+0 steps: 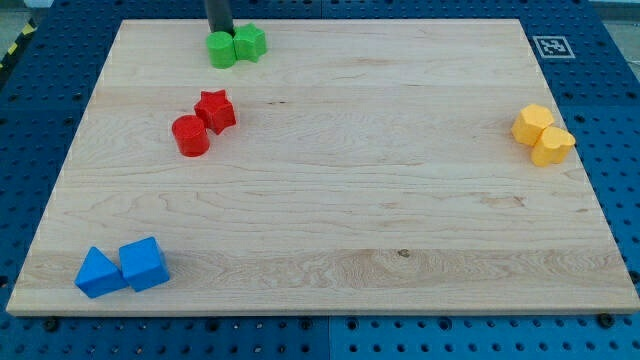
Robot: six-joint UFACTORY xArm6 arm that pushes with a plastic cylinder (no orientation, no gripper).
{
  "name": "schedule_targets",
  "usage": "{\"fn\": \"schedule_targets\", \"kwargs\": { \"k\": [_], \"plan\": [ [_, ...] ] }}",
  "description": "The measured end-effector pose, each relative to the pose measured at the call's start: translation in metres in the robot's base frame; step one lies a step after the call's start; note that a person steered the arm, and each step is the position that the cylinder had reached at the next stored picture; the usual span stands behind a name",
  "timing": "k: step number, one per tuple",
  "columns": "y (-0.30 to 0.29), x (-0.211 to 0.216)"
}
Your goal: Slide the green blocks towards the center of the board
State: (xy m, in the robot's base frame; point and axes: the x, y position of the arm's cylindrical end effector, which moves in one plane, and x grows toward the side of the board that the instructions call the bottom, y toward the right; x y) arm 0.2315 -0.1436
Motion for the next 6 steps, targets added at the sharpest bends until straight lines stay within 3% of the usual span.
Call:
{"fn": "schedule_targets", "kwargs": {
  "k": [2, 5, 6],
  "plan": [
    [-0.037, 0.003],
    [0.048, 0.031],
    [0.051, 0.047]
  ]
}}
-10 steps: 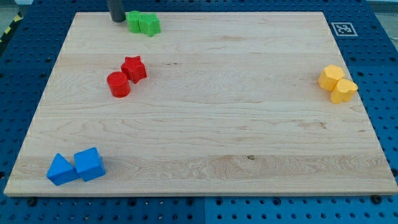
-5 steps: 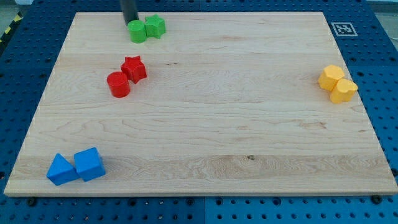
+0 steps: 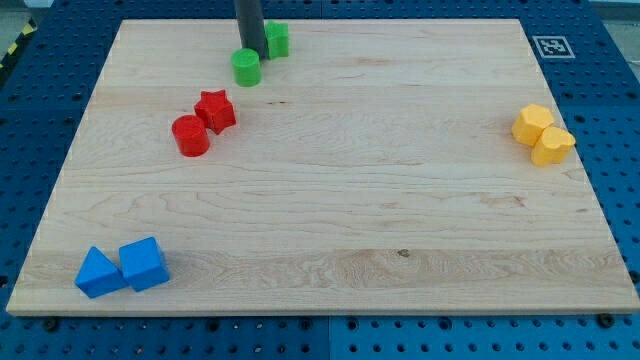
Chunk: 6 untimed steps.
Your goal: Slide the green blocks towards the center of the board
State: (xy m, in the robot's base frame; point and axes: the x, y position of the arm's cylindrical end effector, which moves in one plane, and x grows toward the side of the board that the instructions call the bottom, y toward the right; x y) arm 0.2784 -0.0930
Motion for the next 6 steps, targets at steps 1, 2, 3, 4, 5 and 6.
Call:
{"fn": "schedule_targets", "kwargs": {
  "k": [1, 2, 3, 4, 5, 6],
  "plan": [
    [0.005, 0.012],
    [0.0, 0.012],
    [-0.045, 0.008],
    [-0.064, 0.025],
    [-0.017, 0.052],
    [0.022, 0.069]
  ]
}}
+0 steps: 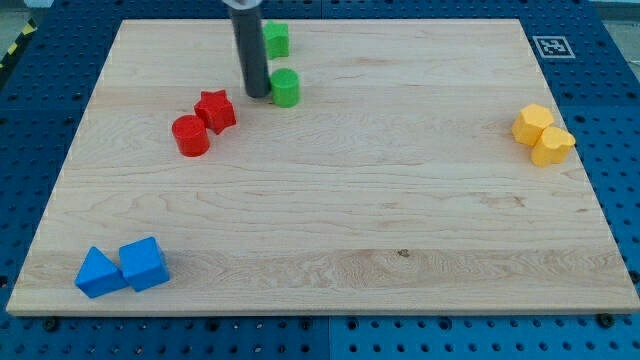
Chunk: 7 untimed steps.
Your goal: Slide the green blocks towards the center of the board
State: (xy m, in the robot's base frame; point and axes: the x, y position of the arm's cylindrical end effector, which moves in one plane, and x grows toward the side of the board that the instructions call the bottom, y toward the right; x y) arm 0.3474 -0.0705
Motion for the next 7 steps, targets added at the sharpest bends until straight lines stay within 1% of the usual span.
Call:
{"fn": "schedule_targets", "kwargs": {
  "k": [2, 4, 5, 6, 7],
  "plan": [
    [0.006, 0.0],
    [-0.045, -0.078],
    [-0.042, -0.109],
    [-0.038, -0.122],
    [-0.018, -0.128]
  ]
}}
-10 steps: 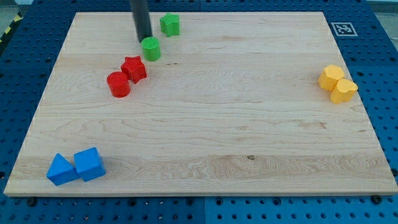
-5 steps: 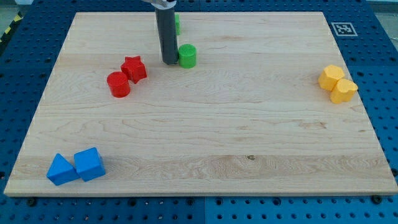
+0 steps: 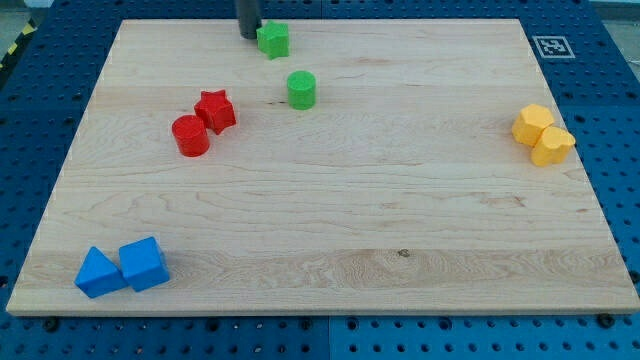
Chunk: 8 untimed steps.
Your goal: Slide the green blocks towards the center of the board
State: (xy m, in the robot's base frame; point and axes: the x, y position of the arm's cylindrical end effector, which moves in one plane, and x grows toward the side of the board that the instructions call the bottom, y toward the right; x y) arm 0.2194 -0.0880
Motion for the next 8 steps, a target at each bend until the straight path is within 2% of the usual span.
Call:
{"fn": "schedule_targets", "kwargs": {
  "k": [1, 2, 3, 5, 6, 7, 8],
  "plan": [
    [0.033, 0.003],
    [0.047, 0.032],
    [0.047, 0.035],
    [0.045, -0.009],
    [0.061, -0.006],
    [0.062, 0.009],
    [0.035, 0.03]
  ]
}}
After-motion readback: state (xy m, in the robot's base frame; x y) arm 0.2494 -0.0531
